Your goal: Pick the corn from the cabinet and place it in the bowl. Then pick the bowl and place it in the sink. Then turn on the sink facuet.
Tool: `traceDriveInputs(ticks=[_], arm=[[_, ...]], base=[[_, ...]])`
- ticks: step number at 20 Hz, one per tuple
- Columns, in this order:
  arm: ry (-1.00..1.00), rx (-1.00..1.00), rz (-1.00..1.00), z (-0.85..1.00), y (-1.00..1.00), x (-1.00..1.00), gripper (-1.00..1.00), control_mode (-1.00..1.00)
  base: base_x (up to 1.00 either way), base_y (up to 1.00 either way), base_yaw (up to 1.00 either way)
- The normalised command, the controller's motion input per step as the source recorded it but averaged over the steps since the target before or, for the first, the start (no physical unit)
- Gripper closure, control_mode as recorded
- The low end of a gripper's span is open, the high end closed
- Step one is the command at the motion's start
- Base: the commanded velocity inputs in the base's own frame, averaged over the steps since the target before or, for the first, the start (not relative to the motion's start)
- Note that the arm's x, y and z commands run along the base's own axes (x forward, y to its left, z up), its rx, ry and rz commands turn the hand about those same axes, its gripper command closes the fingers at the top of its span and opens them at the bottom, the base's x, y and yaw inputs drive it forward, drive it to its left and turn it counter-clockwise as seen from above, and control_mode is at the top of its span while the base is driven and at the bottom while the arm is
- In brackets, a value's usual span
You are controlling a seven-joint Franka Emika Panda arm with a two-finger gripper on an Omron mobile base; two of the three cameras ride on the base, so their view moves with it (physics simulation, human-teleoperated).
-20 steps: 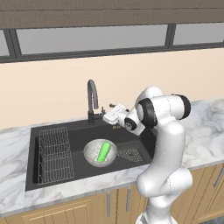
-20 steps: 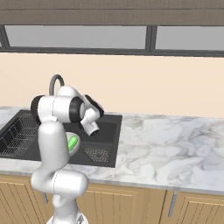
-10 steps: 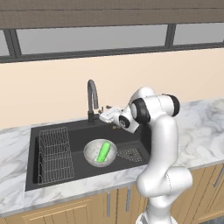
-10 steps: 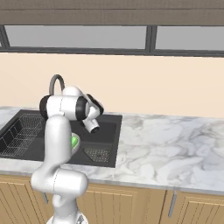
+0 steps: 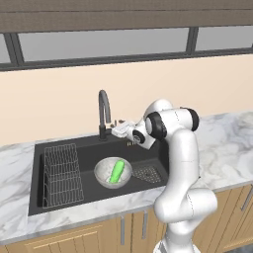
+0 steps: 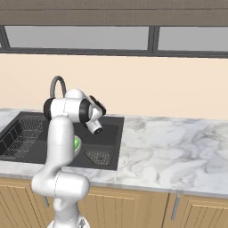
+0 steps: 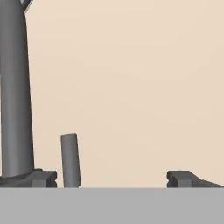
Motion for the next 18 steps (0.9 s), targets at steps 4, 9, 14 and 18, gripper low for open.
traceDriveInputs(ticks=[4, 9, 14, 18], arm=[[0.0, 0.0, 0.0, -0.17, 0.02, 0.36, -1.0, -1.0], [0.0, 0.0, -0.03, 0.0, 0.07, 0.39, -1.0, -1.0], [0.0, 0.0, -0.04, 0.0, 0.01, 0.43, -1.0, -1.0], [0.0, 0.0, -0.02, 0.0, 0.0, 0.23, -1.0, -1.0]], base=[[0.0, 0.0, 0.0], [0.0, 0.0, 0.0], [0.0, 0.0, 0.0], [0.0, 0.0, 0.0]])
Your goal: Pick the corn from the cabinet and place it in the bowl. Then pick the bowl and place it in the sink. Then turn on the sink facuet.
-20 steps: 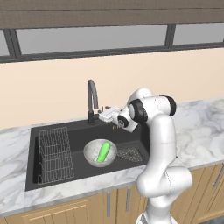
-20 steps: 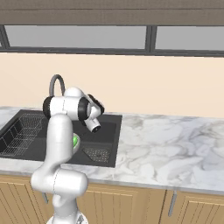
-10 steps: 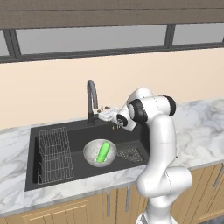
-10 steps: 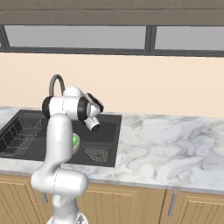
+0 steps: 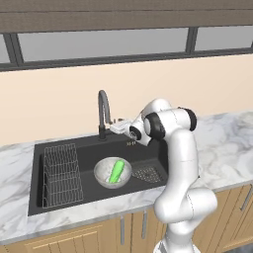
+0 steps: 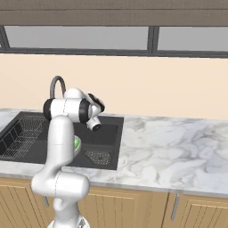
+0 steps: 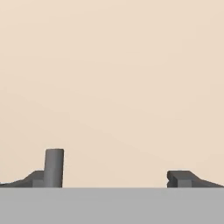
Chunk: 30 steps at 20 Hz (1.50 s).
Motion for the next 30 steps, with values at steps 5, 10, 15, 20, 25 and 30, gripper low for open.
traceDriveInputs(ticks=[5, 10, 15, 20, 25, 30], arm=[[0.0, 0.0, -0.03, -0.01, -0.13, 0.05, 1.0, -1.0], [0.0, 0.08, -0.02, -0.01, -0.49, 0.0, 1.0, -1.0], [0.03, 0.18, -0.03, 0.0, -0.83, 0.0, 1.0, -1.0], [0.1, 0.21, -0.04, 0.0, -0.9, 0.0, 1.0, -1.0], [0.12, 0.19, -0.03, 0.0, -0.82, 0.0, 1.0, -1.0], [0.1, 0.18, -0.02, 0.0, -0.79, 0.0, 1.0, -1.0]], base=[[0.0, 0.0, 0.0], [0.0, 0.0, 0.0], [0.0, 0.0, 0.0], [0.0, 0.0, 0.0], [0.0, 0.0, 0.0], [0.0, 0.0, 0.0]])
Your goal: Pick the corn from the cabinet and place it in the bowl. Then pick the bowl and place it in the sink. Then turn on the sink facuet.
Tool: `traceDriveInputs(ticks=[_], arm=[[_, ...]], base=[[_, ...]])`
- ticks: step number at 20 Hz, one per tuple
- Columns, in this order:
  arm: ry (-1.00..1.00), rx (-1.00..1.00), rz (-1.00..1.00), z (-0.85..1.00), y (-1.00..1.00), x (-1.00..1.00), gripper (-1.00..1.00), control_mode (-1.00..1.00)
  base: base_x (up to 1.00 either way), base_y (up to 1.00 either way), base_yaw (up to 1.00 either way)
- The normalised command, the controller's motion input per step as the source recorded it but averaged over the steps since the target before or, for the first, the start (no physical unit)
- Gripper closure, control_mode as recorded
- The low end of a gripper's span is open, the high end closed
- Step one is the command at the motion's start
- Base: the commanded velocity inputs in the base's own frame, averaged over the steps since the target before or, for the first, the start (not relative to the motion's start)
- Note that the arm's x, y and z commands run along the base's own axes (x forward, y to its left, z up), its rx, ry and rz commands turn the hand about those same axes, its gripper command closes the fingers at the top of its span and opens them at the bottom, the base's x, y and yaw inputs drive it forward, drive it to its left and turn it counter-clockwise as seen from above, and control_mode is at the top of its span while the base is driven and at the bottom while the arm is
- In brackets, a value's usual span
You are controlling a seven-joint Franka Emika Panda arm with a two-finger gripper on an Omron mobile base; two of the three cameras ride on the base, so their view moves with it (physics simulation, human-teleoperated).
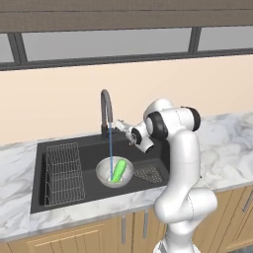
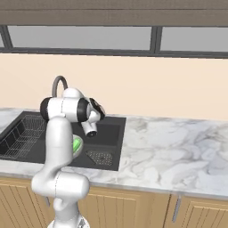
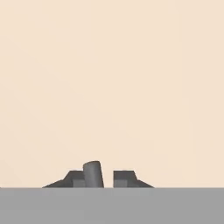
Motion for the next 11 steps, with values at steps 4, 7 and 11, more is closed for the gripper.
traceDriveInputs(ticks=[4, 7, 11], arm=[[0.08, 0.14, 0.0, 0.0, -0.53, -0.01, 1.0, -1.0], [0.0, 0.03, 0.0, 0.0, 0.0, 0.0, 1.0, -1.0], [0.0, 0.0, 0.0, 0.0, 0.0, 0.0, 1.0, -1.0]], base=[[0.0, 0.0, 0.0], [0.0, 0.0, 0.0], [0.0, 0.0, 0.0]])
